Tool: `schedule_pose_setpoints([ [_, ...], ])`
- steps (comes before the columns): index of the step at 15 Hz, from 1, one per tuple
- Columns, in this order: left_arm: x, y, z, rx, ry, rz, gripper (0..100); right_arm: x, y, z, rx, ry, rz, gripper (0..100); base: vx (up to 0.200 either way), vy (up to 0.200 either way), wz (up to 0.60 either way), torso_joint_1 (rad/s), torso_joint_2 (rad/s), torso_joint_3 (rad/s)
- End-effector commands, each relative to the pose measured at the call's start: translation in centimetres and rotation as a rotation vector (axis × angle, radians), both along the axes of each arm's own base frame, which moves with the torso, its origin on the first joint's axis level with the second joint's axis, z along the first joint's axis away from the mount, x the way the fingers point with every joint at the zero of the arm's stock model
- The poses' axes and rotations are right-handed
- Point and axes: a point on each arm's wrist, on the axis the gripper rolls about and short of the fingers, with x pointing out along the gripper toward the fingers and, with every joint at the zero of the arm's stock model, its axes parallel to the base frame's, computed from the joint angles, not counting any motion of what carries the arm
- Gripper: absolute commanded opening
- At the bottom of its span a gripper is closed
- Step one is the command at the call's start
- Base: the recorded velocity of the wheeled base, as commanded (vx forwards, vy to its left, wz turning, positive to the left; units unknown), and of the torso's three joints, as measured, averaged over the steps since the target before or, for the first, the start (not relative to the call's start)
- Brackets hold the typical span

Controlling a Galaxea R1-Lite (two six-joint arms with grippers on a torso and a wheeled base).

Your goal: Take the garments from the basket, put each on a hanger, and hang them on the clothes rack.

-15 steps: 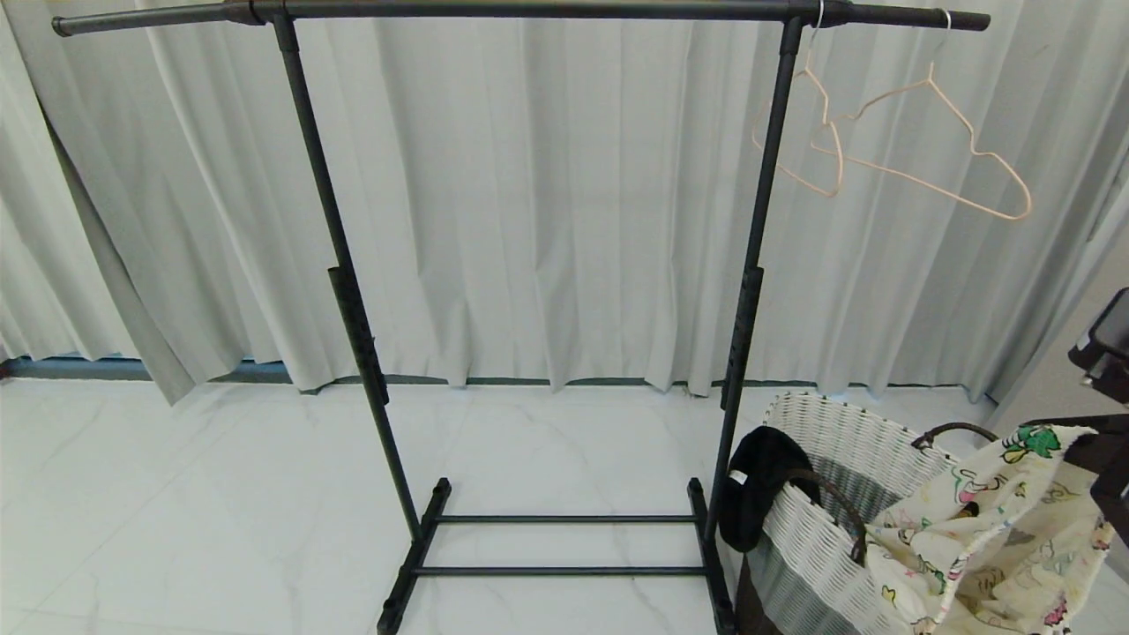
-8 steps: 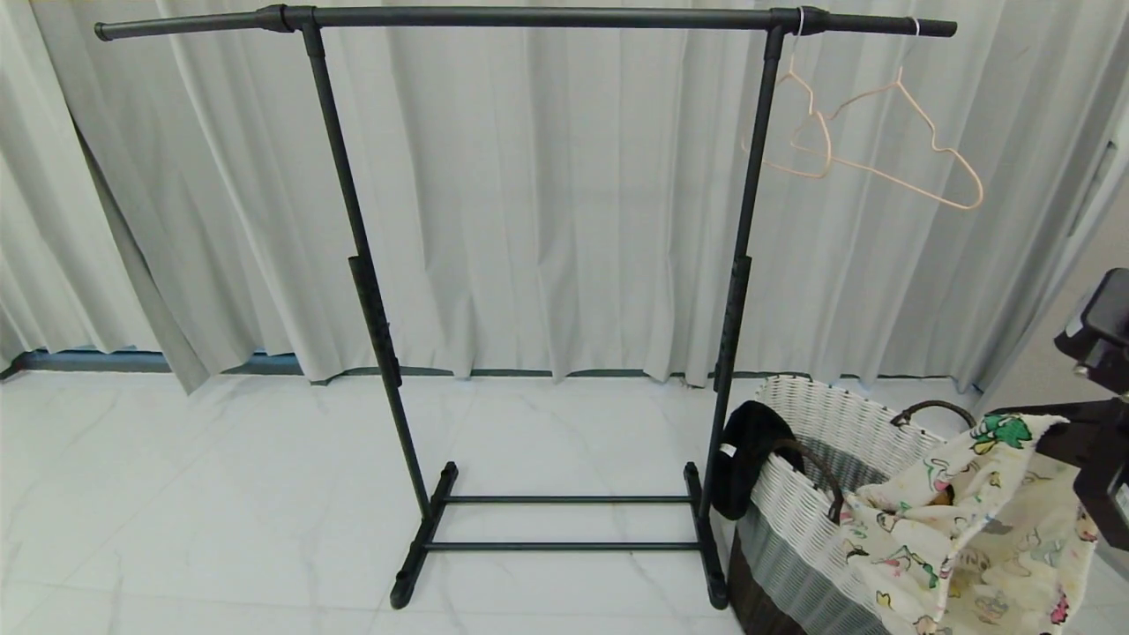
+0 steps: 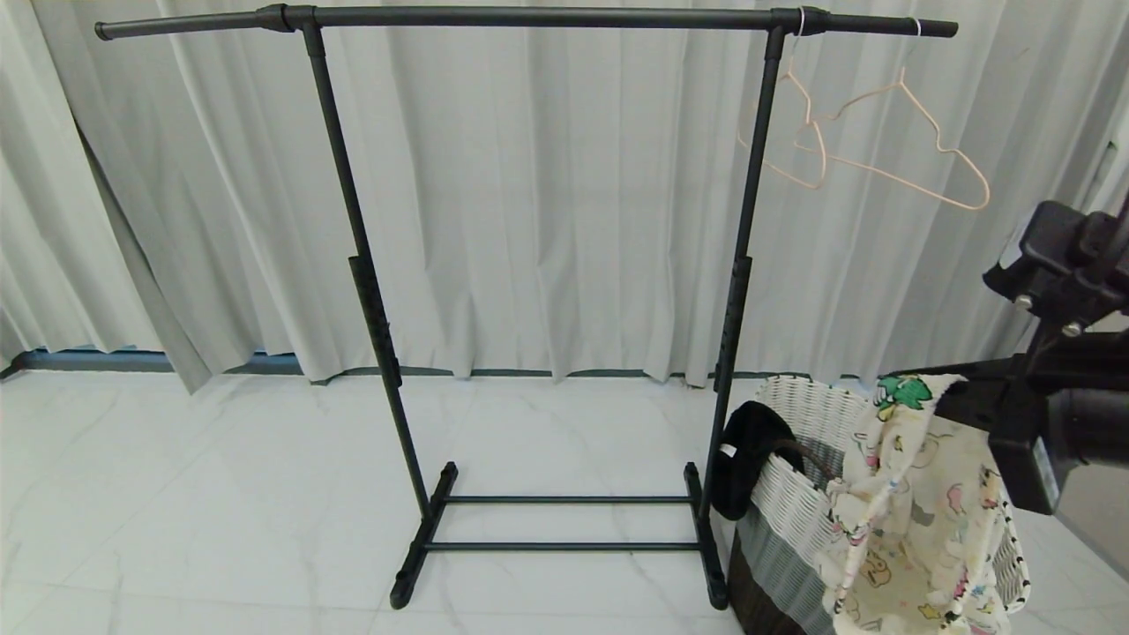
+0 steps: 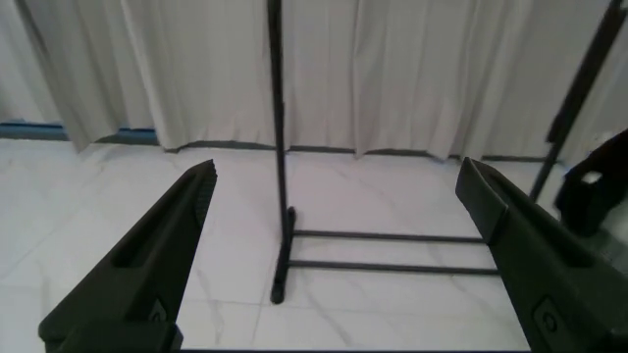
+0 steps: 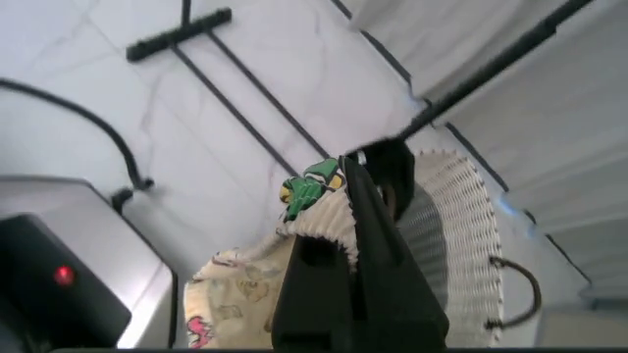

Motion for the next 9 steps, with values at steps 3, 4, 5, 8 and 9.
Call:
schedule_pose_setpoints([
  [3,3.0,-0.2,9.4,-0.069,0.047,-0.159,100,2.1,4.0,0.0,0.066,0.042,0.041,0,0.000,0.000,0.00,0.000,0.00,0.000],
  [4,3.8,-0.4,10.1,-0.070,0.074,-0.227,100,2.3,5.0,0.2,0.086,0.054,0.055,0,0.000,0.000,0.00,0.000,0.00,0.000],
  [5,4.8,-0.7,10.8,-0.070,0.106,-0.278,100,2.7,6.3,0.6,0.105,0.057,0.071,0,0.000,0.000,0.00,0.000,0.00,0.000],
  [8,8.6,-2.1,13.4,-0.073,0.151,-0.383,100,3.8,9.2,0.8,0.145,0.037,0.108,0,0.000,0.000,0.00,0.000,0.00,0.000],
  [9,9.9,-2.7,14.1,-0.098,0.170,-0.404,100,4.2,9.9,0.6,0.147,0.035,0.111,0,0.000,0.000,0.00,0.000,0.00,0.000],
])
